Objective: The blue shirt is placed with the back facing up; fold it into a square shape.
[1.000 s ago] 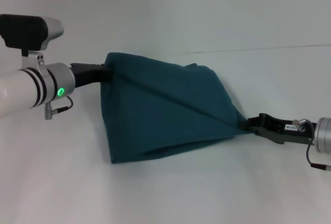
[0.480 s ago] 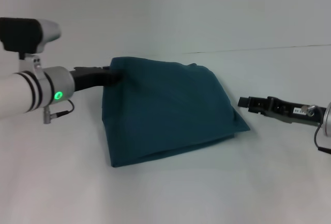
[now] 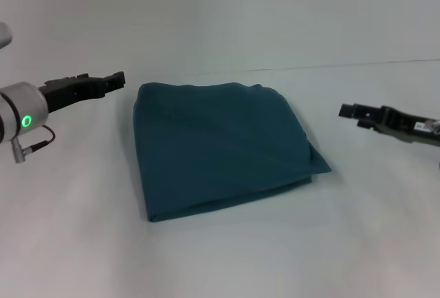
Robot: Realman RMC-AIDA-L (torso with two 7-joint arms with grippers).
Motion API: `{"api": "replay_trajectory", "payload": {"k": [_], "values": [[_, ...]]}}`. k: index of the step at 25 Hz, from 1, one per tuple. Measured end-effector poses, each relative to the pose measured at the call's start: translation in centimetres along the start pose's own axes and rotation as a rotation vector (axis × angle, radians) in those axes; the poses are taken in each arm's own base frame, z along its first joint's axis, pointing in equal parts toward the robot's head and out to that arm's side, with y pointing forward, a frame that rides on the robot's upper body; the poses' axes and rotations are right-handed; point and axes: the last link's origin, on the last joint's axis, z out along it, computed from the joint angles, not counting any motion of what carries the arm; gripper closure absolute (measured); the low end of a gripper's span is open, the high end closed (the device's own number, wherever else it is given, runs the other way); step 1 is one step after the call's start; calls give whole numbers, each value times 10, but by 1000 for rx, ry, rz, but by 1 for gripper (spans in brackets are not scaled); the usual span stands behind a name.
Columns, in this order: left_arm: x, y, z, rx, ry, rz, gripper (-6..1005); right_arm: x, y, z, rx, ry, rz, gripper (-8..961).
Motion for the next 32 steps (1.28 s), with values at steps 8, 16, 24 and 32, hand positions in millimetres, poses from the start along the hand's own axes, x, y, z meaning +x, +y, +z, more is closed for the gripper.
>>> {"api": "replay_trajectory", "payload": {"k": [8, 16, 24, 32], "values": [[-2, 13, -27, -244, 8, -93, 126, -34, -1, -13, 10, -41, -50, 255], [-10, 32, -63, -487, 62, -83, 103, -29, 10, -22, -96, -18, -192, 255], [-29, 33, -91, -590, 108, -114, 102, -28, 13, -28, -125, -12, -235, 254], [-44, 39, -99, -648, 97, -90, 102, -19, 15, -26, -147, 0, -301, 253]]}}
